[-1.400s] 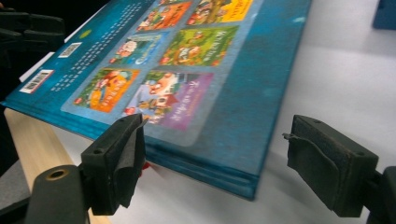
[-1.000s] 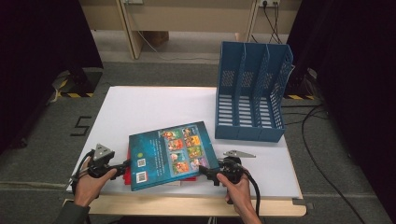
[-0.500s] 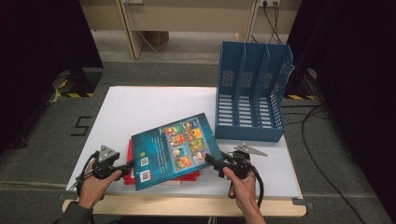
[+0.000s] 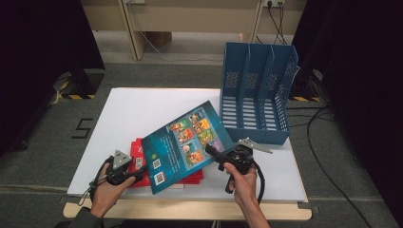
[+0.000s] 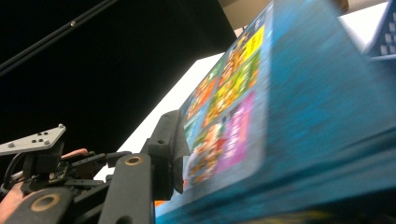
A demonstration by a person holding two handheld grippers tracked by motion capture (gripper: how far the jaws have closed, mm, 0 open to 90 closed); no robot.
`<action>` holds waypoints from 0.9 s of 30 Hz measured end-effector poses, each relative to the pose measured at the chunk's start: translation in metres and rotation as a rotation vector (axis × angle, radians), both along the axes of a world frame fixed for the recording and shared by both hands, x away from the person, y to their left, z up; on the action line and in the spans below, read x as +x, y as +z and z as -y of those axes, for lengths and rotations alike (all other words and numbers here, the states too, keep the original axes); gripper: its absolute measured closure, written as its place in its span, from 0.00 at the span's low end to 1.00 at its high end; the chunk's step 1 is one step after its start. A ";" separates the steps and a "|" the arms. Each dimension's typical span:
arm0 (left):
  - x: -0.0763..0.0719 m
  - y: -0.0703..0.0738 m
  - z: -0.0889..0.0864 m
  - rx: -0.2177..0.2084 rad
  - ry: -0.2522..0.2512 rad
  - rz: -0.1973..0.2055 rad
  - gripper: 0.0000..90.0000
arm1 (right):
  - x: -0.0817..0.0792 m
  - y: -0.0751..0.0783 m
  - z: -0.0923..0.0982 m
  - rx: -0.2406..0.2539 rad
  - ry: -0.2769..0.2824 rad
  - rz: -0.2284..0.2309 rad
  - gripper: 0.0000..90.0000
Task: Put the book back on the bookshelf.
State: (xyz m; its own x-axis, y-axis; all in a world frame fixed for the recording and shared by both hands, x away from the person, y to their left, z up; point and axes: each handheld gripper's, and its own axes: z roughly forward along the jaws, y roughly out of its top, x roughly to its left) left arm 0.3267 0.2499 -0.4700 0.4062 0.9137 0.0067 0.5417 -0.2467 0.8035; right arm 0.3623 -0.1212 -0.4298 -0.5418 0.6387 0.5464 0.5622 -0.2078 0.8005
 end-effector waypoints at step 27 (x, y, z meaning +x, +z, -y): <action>0.006 -0.003 0.020 0.025 -0.017 0.044 0.23 | 0.004 0.045 -0.075 -0.242 0.013 0.321 0.76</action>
State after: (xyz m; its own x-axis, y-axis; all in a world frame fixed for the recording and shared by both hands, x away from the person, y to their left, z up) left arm 0.3324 0.2295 -0.4735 0.4202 0.9062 0.0475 0.5020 -0.2758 0.8197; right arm 0.3664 -0.0461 -0.3844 -0.6695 0.7202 0.1821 0.2767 0.0142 0.9608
